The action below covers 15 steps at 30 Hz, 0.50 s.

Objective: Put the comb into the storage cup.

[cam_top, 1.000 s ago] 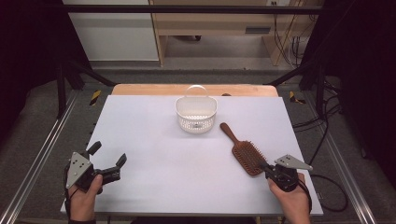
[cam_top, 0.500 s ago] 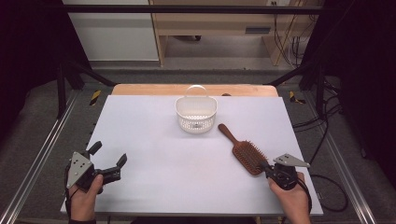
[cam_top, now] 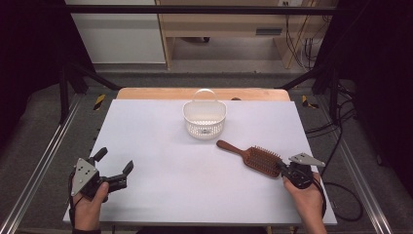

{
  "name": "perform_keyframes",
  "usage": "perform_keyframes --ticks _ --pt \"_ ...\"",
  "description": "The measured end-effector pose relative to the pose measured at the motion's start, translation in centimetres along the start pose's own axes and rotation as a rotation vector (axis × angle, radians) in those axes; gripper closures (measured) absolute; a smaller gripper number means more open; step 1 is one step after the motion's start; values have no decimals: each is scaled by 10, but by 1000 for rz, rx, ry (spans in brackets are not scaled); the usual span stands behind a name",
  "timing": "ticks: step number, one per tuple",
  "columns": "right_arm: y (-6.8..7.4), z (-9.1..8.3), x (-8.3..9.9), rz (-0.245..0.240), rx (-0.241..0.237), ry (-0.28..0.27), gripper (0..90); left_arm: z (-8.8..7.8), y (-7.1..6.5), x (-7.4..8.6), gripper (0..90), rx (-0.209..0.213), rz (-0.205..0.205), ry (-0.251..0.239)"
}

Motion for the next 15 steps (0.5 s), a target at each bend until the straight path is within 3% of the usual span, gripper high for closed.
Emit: perform_keyframes --ticks 15 --pt "-16 14 -6 -21 40 -18 900 1 0 2 10 -2 2 10"
Point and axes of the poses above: each handheld gripper's, and its own axes: z roughly forward along the jaws, x roughly out of its underside, y roughly to its left, the point moved 9 cm from there along z, roughly forward along the jaws, and after that the axes turned 11 degrees about -z, right-handed, at the moved point
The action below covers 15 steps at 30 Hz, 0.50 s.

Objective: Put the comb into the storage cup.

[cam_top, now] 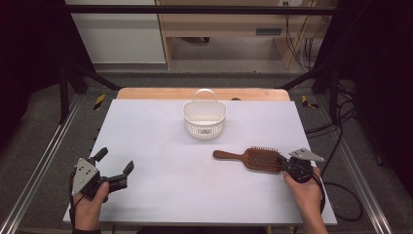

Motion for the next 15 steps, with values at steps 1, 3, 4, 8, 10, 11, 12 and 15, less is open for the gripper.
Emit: perform_keyframes --ticks 1,3,4,8,10,11,12,15 --pt "-1 1 0 -2 0 -1 900 0 0 0 10 -1 0 1" --pt "-3 5 -2 -11 6 -7 900 1 0 1 11 -1 0 6" --pt "-3 7 -3 -16 7 -7 900 1 0 1 11 -1 0 6" --pt "-5 15 -8 -37 14 -13 900 3 -1 4 12 -1 4 22" --pt "-5 19 -11 -47 12 -15 900 3 -1 4 12 -2 3 26" --pt "-3 21 -12 -50 10 -17 900 4 -1 5 12 -1 2 31" --pt "-2 22 -14 -49 3 -22 900 4 -1 6 12 0 3 34" --pt "3 25 -16 -63 -11 -25 900 4 -2 6 13 1 2 38"
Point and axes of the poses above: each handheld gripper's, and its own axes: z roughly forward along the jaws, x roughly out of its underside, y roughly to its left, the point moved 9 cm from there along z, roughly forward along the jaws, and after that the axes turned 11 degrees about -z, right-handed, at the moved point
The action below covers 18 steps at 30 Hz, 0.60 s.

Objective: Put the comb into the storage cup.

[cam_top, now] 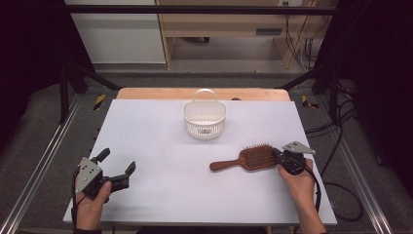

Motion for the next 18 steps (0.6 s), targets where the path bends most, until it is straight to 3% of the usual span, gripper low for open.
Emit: perform_keyframes --ticks 4,5,18 --pt "14 5 -7 -36 -29 -5 900 1 -2 1 13 4 4 7" --pt "23 9 -12 -62 -44 -9 900 1 -2 2 13 7 5 10" --pt "77 30 -40 -169 -140 -32 900 5 -10 7 14 29 19 40"
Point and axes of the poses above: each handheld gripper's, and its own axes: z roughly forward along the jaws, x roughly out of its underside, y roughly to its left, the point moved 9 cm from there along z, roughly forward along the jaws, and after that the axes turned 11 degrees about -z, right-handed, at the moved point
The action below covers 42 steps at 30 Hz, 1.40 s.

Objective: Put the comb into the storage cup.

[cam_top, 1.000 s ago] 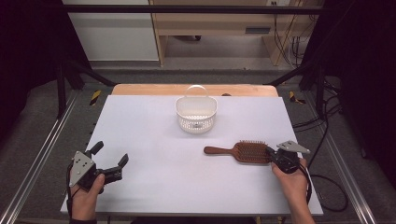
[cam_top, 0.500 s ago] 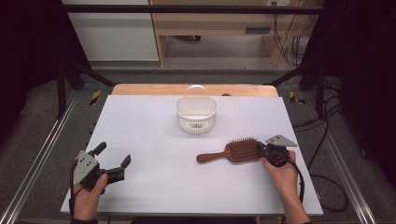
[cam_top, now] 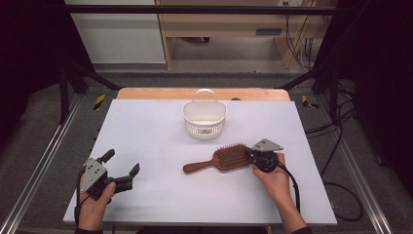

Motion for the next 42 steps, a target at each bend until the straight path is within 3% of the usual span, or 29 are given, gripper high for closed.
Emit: perform_keyframes --ticks 6,7,8,13,24,29,35,40,41,42 --pt "30 14 -20 -59 -61 -16 900 2 -5 2 14 12 12 13" --pt "30 14 -20 -59 -61 -16 900 2 -5 2 14 15 16 15" --pt "42 19 -28 -77 -81 -23 900 2 -6 3 14 18 18 16" --pt "69 32 -45 -105 -132 -41 900 2 -8 3 14 20 19 18" --pt "106 47 -68 -136 -200 -58 900 2 -9 4 15 27 19 25" --pt "106 48 -72 -132 -200 -60 900 1 -7 4 16 16 15 24" --pt "96 36 -78 -80 -199 -98 877 0 -4 2 16 6 5 13" --pt "73 4 -81 -48 -153 -149 764 1 -6 3 16 13 10 23" --pt "73 4 -81 -48 -153 -149 764 1 -6 3 16 13 10 23" --pt "63 -7 -77 -32 -134 -158 696 1 -6 4 16 14 9 26"
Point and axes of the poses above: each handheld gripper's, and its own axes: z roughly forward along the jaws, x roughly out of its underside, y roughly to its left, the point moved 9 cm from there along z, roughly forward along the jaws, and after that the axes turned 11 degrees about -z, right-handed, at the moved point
